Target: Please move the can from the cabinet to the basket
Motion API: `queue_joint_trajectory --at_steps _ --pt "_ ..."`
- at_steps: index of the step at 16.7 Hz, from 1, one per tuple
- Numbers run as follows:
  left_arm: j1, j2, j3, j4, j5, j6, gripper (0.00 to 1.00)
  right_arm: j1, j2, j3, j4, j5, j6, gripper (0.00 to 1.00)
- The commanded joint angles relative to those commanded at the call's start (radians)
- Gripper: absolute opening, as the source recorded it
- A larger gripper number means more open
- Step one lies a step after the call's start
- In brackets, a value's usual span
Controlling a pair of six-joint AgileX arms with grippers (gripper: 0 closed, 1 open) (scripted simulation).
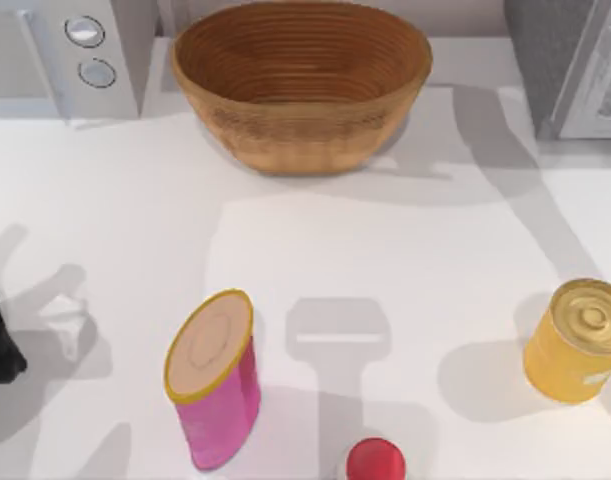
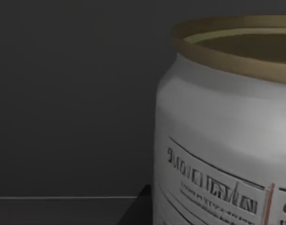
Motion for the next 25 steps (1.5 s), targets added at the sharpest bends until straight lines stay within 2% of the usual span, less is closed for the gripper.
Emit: queue_joint_trajectory --at_steps 1,2,12,20,25 --pt "0.000 0.000 0.000 0.000 0.000 0.000 1.00 0.000 0.000 0.000 0.000 0.000 0.000 0.02" --pt "0.000 0.000 0.000 0.000 0.000 0.000 1.00 0.000 0.000 0.000 0.000 0.000 0.000 0.00" --pt "0.000 0.000 0.000 0.000 0.000 0.000 1.00 0.017 -0.017 0.002 -0.017 0.016 -0.001 0.00" --pt "0.000 0.000 0.000 0.000 0.000 0.000 1.00 0.314 -0.321 -0.001 -0.322 0.307 0.000 0.00" --pt "0.000 0.000 0.000 0.000 0.000 0.000 1.00 0.348 -0.355 -0.004 -0.357 0.341 0.000 0.00"
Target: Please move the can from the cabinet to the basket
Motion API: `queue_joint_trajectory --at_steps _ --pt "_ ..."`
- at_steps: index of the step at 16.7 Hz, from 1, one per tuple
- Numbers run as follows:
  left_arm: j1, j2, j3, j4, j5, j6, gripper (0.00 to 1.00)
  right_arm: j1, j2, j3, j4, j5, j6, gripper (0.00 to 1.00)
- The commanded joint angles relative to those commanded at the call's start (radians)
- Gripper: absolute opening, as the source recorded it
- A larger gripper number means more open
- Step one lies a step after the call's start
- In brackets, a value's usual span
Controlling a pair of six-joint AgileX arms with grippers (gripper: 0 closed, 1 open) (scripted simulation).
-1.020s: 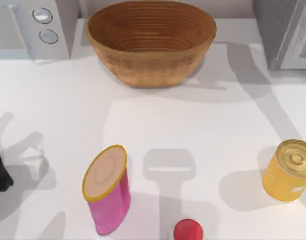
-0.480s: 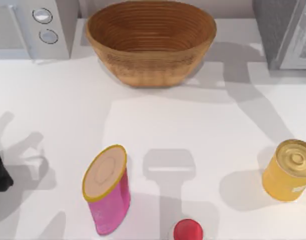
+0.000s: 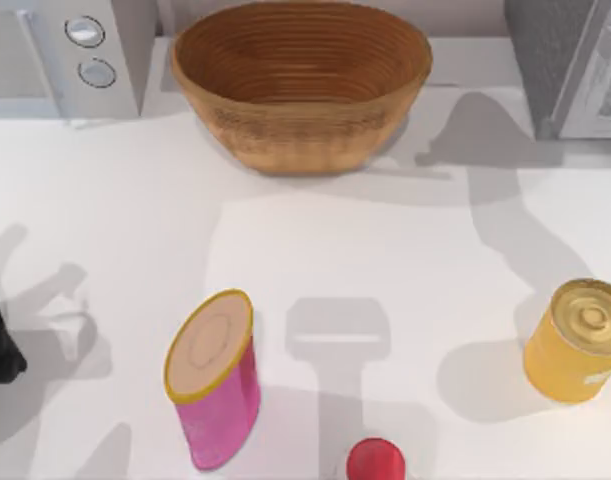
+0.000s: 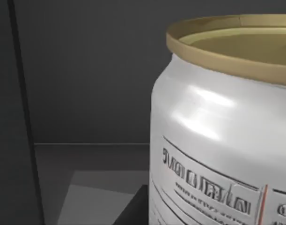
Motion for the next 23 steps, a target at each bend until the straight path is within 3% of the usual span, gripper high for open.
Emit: queue_joint_trajectory --at_steps 5,9,23 --pt "0.000 0.000 0.000 0.000 0.000 0.000 1.00 -0.026 -0.046 -0.067 0.030 -0.026 0.002 0.00" --pt "0.000 0.000 0.000 0.000 0.000 0.000 1.00 -0.101 -0.200 -0.300 0.113 -0.104 0.001 0.00" --pt "0.000 0.000 0.000 0.000 0.000 0.000 1.00 -0.556 -1.094 -1.757 0.576 -0.574 -0.015 0.00"
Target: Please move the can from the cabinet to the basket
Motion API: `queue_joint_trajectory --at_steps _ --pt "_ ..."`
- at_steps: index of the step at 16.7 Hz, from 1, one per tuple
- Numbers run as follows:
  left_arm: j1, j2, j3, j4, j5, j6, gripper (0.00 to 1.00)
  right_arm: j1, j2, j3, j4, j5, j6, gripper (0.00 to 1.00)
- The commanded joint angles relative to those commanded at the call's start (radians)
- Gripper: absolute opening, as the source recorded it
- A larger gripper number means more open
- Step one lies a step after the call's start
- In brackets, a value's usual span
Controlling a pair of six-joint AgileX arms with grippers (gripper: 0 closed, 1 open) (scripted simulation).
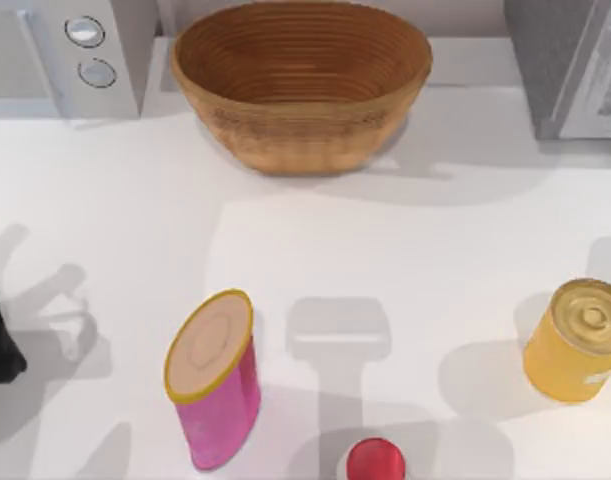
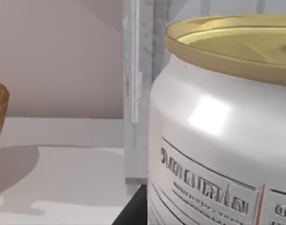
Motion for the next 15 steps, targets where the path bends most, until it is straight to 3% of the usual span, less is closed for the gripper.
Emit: queue_joint_trajectory --at_steps 6,15 --pt "0.000 0.000 0.000 0.000 0.000 0.000 1.00 -0.123 -0.258 -0.321 0.139 -0.134 0.000 0.00" --pt "0.000 0.000 0.000 0.000 0.000 0.000 1.00 -0.117 -0.242 -0.319 0.160 -0.131 0.003 0.00"
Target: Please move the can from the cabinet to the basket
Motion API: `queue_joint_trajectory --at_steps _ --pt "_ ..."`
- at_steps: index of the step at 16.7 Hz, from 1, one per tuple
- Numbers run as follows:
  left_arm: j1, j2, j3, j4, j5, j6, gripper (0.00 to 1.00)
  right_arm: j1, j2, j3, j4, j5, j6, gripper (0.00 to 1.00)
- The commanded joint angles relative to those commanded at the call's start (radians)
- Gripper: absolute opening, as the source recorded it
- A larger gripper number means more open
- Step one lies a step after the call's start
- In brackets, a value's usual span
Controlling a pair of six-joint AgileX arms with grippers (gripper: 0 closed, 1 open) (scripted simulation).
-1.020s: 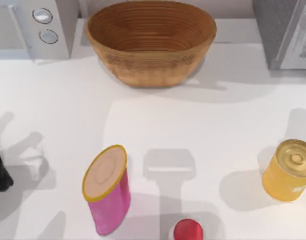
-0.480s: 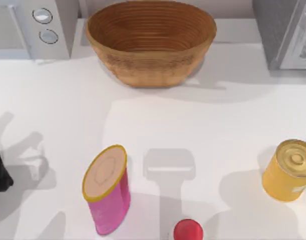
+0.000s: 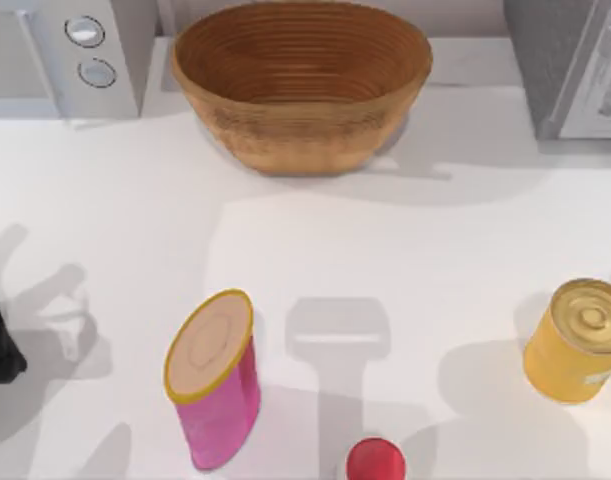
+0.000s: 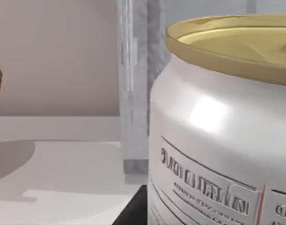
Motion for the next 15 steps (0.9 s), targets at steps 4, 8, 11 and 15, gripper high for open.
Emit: queue_joint_trajectory --at_steps 4,8,11,15 --pt "0.000 0.000 0.000 0.000 0.000 0.000 1.00 0.075 0.188 0.173 0.060 0.075 0.002 0.00" --pt "0.000 0.000 0.000 0.000 0.000 0.000 1.00 0.191 0.533 0.447 0.146 0.197 0.002 0.00" --pt "0.000 0.000 0.000 0.000 0.000 0.000 1.00 0.292 0.857 0.688 0.218 0.305 0.003 0.00" --pt "0.000 0.000 0.000 0.000 0.000 0.000 1.00 0.433 1.317 1.021 0.319 0.455 0.004 0.00"
